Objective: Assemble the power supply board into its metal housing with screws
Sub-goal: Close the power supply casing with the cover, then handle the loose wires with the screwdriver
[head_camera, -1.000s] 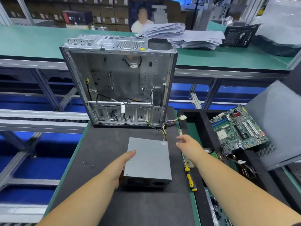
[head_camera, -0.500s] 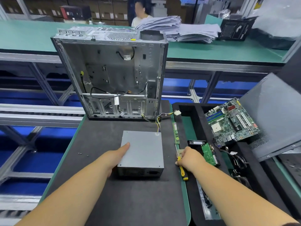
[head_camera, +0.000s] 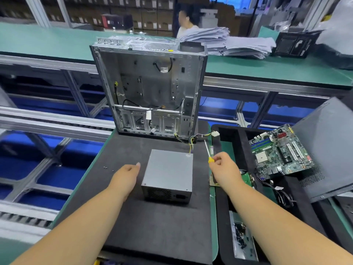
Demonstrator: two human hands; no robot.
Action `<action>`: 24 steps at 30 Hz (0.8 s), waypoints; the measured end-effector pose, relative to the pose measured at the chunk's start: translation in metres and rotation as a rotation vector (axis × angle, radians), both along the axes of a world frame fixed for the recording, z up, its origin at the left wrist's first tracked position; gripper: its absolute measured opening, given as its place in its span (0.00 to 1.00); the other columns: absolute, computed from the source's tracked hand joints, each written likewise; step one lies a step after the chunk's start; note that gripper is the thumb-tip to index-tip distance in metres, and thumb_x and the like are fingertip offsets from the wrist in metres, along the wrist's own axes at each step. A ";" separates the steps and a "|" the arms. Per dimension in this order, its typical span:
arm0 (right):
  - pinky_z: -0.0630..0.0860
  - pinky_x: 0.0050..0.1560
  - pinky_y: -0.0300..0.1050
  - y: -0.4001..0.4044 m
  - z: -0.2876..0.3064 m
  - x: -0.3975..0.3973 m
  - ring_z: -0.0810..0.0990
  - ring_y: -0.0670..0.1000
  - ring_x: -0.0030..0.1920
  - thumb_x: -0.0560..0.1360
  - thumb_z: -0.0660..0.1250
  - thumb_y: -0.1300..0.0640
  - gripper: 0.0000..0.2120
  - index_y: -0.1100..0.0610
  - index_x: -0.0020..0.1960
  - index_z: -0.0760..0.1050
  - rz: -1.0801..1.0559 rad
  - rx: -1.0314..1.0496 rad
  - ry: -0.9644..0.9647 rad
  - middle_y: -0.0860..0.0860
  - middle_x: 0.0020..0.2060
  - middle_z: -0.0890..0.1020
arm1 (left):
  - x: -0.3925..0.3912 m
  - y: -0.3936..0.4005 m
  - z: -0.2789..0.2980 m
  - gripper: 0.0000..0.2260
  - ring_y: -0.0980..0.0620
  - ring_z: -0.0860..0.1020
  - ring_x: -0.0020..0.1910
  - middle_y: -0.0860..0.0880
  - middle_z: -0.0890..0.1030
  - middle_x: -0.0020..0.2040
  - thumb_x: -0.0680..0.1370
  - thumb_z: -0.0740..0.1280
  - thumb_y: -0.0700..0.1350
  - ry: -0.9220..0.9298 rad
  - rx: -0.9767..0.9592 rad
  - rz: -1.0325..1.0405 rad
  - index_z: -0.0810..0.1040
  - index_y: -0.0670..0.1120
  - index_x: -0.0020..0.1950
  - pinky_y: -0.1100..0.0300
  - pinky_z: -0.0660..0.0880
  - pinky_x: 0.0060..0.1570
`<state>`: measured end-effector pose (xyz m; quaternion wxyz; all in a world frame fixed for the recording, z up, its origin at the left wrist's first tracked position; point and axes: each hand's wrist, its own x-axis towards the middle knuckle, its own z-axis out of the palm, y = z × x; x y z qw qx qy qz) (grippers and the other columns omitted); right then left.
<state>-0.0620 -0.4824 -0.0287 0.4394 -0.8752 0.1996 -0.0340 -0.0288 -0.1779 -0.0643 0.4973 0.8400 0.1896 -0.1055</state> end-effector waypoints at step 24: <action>0.65 0.34 0.40 0.170 0.018 0.067 0.72 0.41 0.29 0.77 0.64 0.60 0.06 0.50 0.50 0.75 0.041 0.370 0.032 0.45 0.39 0.86 | 0.074 0.126 -0.042 0.05 0.52 0.75 0.51 0.57 0.78 0.49 0.76 0.70 0.50 -0.365 0.725 -0.530 0.82 0.58 0.50 0.58 0.72 0.51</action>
